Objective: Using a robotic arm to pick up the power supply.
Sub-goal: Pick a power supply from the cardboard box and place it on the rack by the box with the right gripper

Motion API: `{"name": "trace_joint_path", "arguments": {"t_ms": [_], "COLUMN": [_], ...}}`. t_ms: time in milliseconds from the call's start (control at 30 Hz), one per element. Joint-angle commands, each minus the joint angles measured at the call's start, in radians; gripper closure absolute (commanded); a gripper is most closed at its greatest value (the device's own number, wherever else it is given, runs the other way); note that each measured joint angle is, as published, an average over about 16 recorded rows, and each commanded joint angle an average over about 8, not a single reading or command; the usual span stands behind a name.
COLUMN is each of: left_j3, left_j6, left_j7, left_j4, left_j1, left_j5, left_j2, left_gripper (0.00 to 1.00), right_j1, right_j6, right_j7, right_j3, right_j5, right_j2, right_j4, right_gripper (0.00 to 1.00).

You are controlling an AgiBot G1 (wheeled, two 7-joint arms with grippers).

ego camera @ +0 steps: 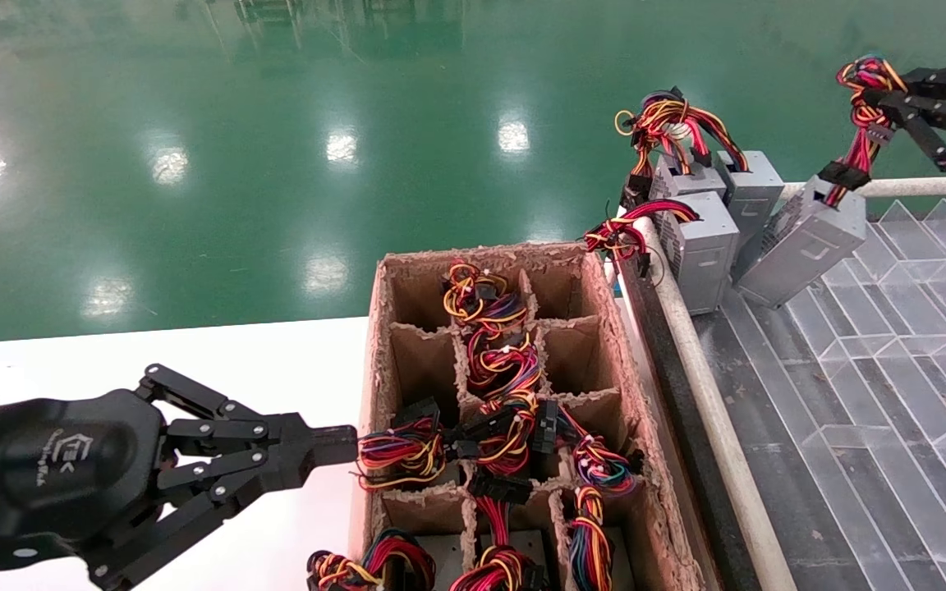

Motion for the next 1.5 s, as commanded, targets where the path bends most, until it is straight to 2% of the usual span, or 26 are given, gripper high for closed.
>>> {"name": "trace_joint_path", "arguments": {"t_ms": [33, 467, 867, 1100, 1133, 1367, 1400, 1500], "left_j3": [0.0, 0.0, 0.0, 0.0, 0.0, 0.0, 0.0, 0.0], "left_j6": [0.0, 0.0, 0.0, 0.0, 0.0, 0.0, 0.0, 0.0], "left_j7": [0.0, 0.0, 0.0, 0.0, 0.0, 0.0, 0.0, 0.0], "left_j4": [0.0, 0.0, 0.0, 0.0, 0.0, 0.0, 0.0, 0.0], "left_j1": [0.0, 0.0, 0.0, 0.0, 0.0, 0.0, 0.0, 0.0], "left_j5": [0.0, 0.0, 0.0, 0.0, 0.0, 0.0, 0.0, 0.0], "left_j2": [0.0, 0.0, 0.0, 0.0, 0.0, 0.0, 0.0, 0.0], "left_gripper": [1.0, 1.0, 1.0, 1.0, 1.0, 1.0, 1.0, 1.0], "right_j1": [0.005, 0.051, 0.059, 0.055, 0.056, 0.07, 0.07, 0.071], "right_j6": [0.008, 0.067, -0.001, 0.007, 0.009, 0.022, 0.023, 0.025], "right_j7": [-0.013, -0.163, -0.261, -0.272, -0.268, -0.23, -0.227, -0.218], "right_j3": [-0.004, -0.005, -0.012, -0.02, -0.023, -0.043, -0.043, -0.044], "right_j5": [-0.008, -0.018, 0.021, 0.016, 0.01, -0.024, -0.025, -0.029], "right_j2": [-0.014, -0.098, -0.164, -0.198, -0.202, -0.215, -0.214, -0.212], "right_j4": [-0.023, -0.162, -0.22, -0.234, -0.24, -0.26, -0.257, -0.247], "right_gripper": [1.0, 1.0, 1.0, 1.0, 0.93, 0.06, 0.0, 0.0]}}
